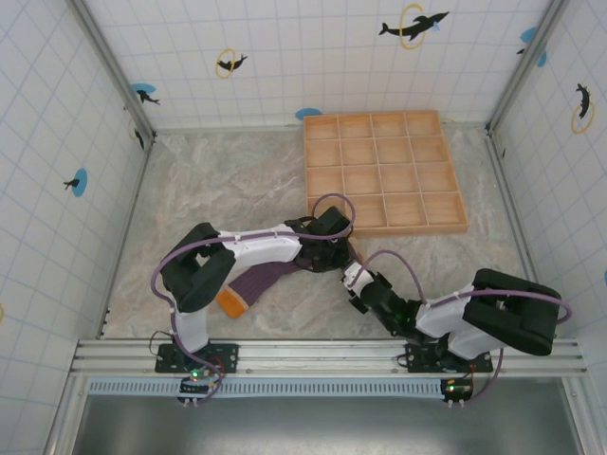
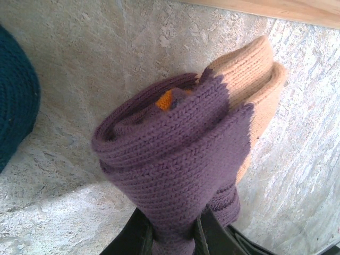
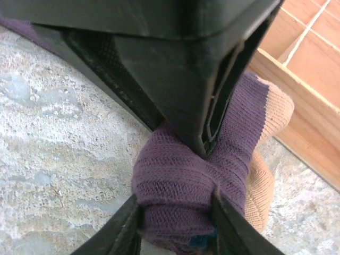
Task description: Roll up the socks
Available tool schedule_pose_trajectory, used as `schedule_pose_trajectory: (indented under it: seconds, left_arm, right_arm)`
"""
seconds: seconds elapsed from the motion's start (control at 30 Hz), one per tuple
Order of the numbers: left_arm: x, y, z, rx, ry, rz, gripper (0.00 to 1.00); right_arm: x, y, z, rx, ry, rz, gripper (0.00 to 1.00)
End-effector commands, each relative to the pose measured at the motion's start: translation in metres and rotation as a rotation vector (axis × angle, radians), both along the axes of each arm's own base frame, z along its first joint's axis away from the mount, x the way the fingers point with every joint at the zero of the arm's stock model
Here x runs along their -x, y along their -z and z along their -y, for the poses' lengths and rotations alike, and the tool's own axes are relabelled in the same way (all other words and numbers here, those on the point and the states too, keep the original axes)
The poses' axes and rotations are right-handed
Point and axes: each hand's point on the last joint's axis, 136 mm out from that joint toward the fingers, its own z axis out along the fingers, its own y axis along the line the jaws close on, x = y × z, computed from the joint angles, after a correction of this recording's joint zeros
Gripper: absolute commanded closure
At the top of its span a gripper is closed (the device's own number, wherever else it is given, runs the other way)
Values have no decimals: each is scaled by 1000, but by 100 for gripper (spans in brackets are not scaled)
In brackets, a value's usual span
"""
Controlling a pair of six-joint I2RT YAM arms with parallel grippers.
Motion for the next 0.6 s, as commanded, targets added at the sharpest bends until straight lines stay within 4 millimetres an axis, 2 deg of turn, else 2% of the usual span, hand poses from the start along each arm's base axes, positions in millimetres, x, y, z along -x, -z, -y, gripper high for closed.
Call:
schedule_pose_trajectory:
  seconds: [0.0,0.03,0.1,0.17,0.23,0.33,0.57]
  left_arm:
    - [20,13,-9,-48,34,-85,94]
    - [19,12,-9,-45,33,-83,90]
    - [18,11,-9,-46,28,-79,75]
    - [16,7,-11,-47,18,-65,45]
    - [14,2,-12,-47,6,-51,25]
    - [11,-6,-7,-16,11,-32,16]
    - [5,-30,9,157,30,64,16]
  right_arm:
    - [0,10,2,-21,26,-72,75]
    - [-1,11,3,-38,34,-96,79]
    - [2,15,5,-77,29,-152,86]
    - [5,18,9,-119,37,-200,88]
    - [8,22,13,-158,46,-250,88]
    - [10,27,21,-261,80,-356,88]
    - [14,35,39,-437,194,-537,92]
